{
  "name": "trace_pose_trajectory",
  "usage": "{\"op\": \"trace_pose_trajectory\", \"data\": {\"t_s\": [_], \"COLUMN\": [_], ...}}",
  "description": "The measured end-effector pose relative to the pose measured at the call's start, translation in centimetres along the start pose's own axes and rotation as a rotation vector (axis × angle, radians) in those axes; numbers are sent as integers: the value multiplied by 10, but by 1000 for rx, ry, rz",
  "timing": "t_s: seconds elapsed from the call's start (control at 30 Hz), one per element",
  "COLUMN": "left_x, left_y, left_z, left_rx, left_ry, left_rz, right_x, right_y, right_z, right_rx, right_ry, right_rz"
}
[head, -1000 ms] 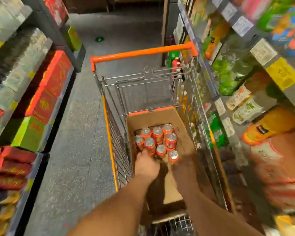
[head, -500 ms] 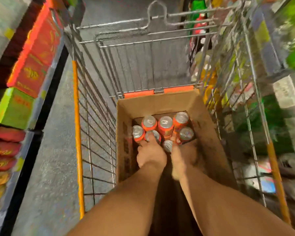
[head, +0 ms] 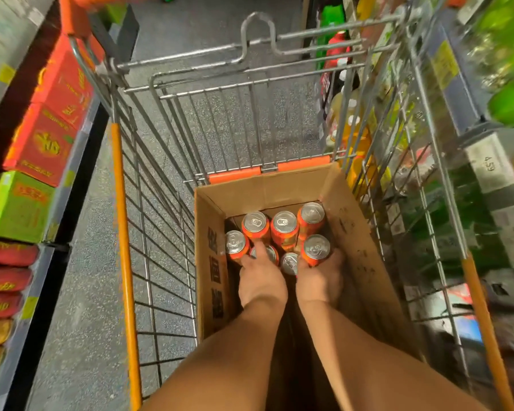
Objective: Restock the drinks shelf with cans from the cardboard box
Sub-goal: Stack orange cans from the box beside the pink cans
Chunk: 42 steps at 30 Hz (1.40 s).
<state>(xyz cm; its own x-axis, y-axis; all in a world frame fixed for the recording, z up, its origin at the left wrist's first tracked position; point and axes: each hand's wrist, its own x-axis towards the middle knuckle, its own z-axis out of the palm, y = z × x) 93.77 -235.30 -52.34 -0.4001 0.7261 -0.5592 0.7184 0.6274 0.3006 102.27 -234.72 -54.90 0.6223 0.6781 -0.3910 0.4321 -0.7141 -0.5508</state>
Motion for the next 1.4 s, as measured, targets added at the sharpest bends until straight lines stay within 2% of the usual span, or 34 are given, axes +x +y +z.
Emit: {"op": "trace_pose_trajectory", "data": {"t_s": [0.07, 0.23, 0.33, 0.43, 0.5, 0.57, 0.67, 0.9, 1.13, 1.4], "left_x": [-10, -38, -53, -73, -91, -108, -140, -262, -421, -557], "left_y": [-1, 1, 0, -3, -6, -5, 0, 45, 65, 54], "left_z": [-10, -50, -79, -112, -138, -170, -220, -301, -329, -353], "left_rx": [3, -61, -83, -154, -251, -264, -228, -267, -324, -342], "left_ry": [-6, -33, -27, -12, 6, -42, -128, -228, -387, -491], "left_rz": [42, 204, 339, 483, 582, 686, 862, 1268, 1564, 1796], "right_x": [-14, -54, -77, -108, -134, -164, -214, -335, -446, -536], "right_y": [-1, -20, -31, -47, -56, -70, -87, -94, -56, -17], "right_z": [-13, -58, -83, -115, -138, -161, -202, -345, -460, -530], "right_rx": [-5, 175, 154, 255, 313, 367, 472, 500, 480, 436], "right_ry": [0, -19, 61, 130, 198, 291, 521, 853, 1135, 1344], "right_rz": [-40, -60, -134, -143, -115, -106, -82, -42, 64, 122]}}
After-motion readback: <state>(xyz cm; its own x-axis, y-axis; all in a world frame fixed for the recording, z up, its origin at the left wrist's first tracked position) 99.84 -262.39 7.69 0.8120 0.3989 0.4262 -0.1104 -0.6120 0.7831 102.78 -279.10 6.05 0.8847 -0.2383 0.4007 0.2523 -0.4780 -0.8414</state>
